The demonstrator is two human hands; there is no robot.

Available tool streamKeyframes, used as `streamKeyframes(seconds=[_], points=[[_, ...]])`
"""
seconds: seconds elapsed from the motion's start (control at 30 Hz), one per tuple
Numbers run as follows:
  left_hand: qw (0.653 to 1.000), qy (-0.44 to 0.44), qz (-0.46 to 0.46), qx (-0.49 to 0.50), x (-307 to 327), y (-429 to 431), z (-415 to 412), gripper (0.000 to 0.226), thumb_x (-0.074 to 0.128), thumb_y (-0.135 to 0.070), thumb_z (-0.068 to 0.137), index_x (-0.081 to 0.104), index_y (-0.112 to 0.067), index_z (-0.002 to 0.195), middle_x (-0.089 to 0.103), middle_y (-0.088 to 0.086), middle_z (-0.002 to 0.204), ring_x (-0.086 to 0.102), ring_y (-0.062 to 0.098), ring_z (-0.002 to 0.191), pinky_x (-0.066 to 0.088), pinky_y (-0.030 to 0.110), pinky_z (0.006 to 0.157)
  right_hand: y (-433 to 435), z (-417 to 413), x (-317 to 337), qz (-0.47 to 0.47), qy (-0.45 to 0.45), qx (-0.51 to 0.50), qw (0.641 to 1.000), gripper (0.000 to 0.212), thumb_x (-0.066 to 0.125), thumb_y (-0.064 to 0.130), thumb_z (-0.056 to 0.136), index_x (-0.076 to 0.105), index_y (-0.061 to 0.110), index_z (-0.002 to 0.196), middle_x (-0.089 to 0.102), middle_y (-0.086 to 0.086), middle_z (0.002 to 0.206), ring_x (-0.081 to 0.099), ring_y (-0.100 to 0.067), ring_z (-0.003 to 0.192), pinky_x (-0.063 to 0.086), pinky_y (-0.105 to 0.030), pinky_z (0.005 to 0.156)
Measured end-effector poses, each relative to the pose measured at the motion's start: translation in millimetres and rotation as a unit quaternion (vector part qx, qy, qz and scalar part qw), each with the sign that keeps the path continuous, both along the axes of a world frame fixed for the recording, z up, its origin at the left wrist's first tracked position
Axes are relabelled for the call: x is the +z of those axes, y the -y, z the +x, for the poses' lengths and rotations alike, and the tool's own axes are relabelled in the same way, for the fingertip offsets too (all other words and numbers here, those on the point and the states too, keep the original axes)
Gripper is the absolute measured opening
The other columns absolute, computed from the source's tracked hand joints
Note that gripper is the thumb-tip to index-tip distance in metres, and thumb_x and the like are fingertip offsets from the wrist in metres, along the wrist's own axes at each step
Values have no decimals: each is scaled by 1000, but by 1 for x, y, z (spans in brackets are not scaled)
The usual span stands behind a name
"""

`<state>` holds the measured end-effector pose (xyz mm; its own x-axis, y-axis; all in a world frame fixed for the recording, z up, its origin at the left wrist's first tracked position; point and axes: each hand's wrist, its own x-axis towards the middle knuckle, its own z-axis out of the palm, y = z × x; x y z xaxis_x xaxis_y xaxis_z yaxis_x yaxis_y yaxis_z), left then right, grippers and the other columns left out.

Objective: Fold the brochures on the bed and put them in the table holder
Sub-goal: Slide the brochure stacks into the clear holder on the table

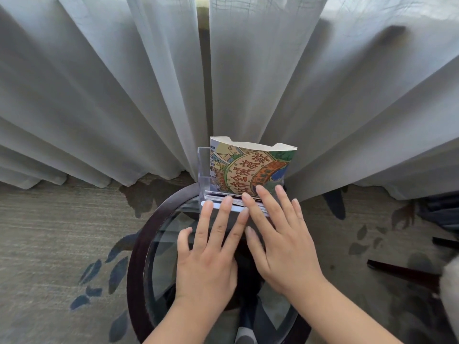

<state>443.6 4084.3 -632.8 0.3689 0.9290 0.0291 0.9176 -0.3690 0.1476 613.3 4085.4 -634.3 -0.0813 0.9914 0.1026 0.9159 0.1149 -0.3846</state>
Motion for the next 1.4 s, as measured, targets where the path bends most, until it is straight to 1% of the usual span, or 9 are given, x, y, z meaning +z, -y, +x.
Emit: streamKeyframes(seconds=[0.17, 0.4, 0.6, 0.73, 0.87, 0.93, 1.07, 1.17, 1.4], points=[[999, -26, 17, -27, 8, -30, -5, 95, 70, -25, 79, 24, -32, 161, 17, 0, 170, 26, 27, 154, 39, 49, 92, -30, 5, -4, 41, 27, -7, 999, 50, 50, 28, 105, 45, 27, 155, 51, -4, 151, 30, -30, 153, 25, -56, 123], [998, -52, -13, -25, 11, -43, -1, 89, 68, -23, 83, 25, -28, 161, 19, 3, 169, 23, 30, 154, 39, 49, 97, -41, 5, -5, 27, 100, -37, 994, 62, 53, 23, 102, 33, 25, 161, 40, -12, 159, 21, -42, 154, 20, -60, 124], [999, -32, -18, -13, 8, -36, 1, 91, 67, -26, 85, 19, -24, 162, 13, 6, 171, 10, 28, 157, 38, 52, 106, -14, -4, -13, 21, 116, -18, 993, 80, 57, 22, 96, 17, 14, 164, 5, -15, 172, 0, -37, 159, 7, -52, 128], [999, -24, -33, -2, 8, -38, 2, 86, 57, -29, 89, 14, -22, 163, 7, 6, 171, 6, 25, 158, 33, 52, 113, -10, -18, -6, 11, 134, -35, 990, 74, 38, 32, 97, 20, 0, 161, 6, -22, 169, 1, -39, 158, -4, -48, 129], [1000, -14, -19, 6, 9, -38, 5, 76, 46, -34, 92, 18, -23, 162, 11, 5, 171, 10, 25, 158, 24, 51, 121, -12, -31, 0, -42, 92, -12, 995, 71, 25, 33, 98, 18, 1, 161, 8, -19, 170, 6, -33, 158, 9, -49, 129], [1000, 1, -18, 6, 7, -40, 7, 75, 50, -31, 94, 19, -21, 162, 11, 6, 170, 8, 27, 158, 21, 50, 124, -15, -30, 1, -55, 94, -11, 994, 70, 21, 33, 100, 13, 3, 162, 3, -17, 170, 2, -32, 159, 6, -47, 129], [999, 19, -30, 7, -1, -40, 14, 82, 57, -25, 96, 9, -20, 162, 1, 6, 170, -4, 29, 157, 16, 48, 127, -21, -29, 0, -82, 91, -9, 992, 73, 38, 29, 105, 1, 7, 163, -10, -13, 170, -11, -28, 158, -10, -42, 127], [999, 5, -30, 10, -4, -42, 15, 86, 57, -27, 97, 1, -21, 162, -6, 5, 170, -10, 29, 156, 7, 46, 128, -21, -32, 2, -92, 112, -12, 989, 75, 35, 31, 106, -9, 9, 162, -20, -11, 168, -22, -27, 155, -20, -41, 123], [1000, -11, -19, -17, -7, -44, 4, 90, 59, -23, 92, 5, -21, 163, -3, 5, 171, -6, 28, 157, 6, 45, 126, -17, -28, 14, -118, 98, -11, 988, 86, 47, 24, 98, -9, 11, 162, -17, -8, 170, -19, -24, 157, -18, -39, 123]])
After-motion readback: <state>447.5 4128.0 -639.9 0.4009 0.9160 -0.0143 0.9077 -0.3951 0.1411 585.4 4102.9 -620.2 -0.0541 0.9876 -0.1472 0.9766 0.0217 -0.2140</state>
